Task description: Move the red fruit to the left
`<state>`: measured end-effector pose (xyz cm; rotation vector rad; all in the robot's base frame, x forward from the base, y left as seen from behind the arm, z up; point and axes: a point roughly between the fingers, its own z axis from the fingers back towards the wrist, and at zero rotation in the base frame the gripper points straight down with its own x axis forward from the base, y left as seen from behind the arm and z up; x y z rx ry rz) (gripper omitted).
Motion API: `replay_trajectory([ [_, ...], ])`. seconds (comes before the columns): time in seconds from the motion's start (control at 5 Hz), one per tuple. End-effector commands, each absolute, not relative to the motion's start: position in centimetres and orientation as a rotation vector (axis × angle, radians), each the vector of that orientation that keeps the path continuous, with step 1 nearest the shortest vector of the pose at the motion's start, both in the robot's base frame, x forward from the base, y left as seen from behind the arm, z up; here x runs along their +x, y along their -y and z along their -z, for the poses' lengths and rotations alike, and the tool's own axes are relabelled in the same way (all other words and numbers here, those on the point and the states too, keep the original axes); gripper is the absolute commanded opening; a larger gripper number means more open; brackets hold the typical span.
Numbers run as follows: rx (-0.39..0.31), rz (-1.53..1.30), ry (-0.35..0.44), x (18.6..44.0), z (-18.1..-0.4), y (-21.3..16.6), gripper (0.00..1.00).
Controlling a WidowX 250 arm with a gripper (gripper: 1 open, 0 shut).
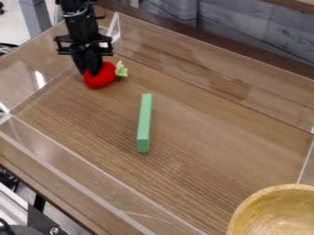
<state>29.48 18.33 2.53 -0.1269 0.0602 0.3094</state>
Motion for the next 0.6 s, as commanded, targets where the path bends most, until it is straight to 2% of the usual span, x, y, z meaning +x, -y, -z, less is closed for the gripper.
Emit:
replay_trajectory([
  [0.0,-0.139,-0.311,-0.061,28.2,-2.9,-18.8,0.00],
  [0.4,-0.193,-0.306,-0.101,27.2,-1.9,-18.2,0.00],
])
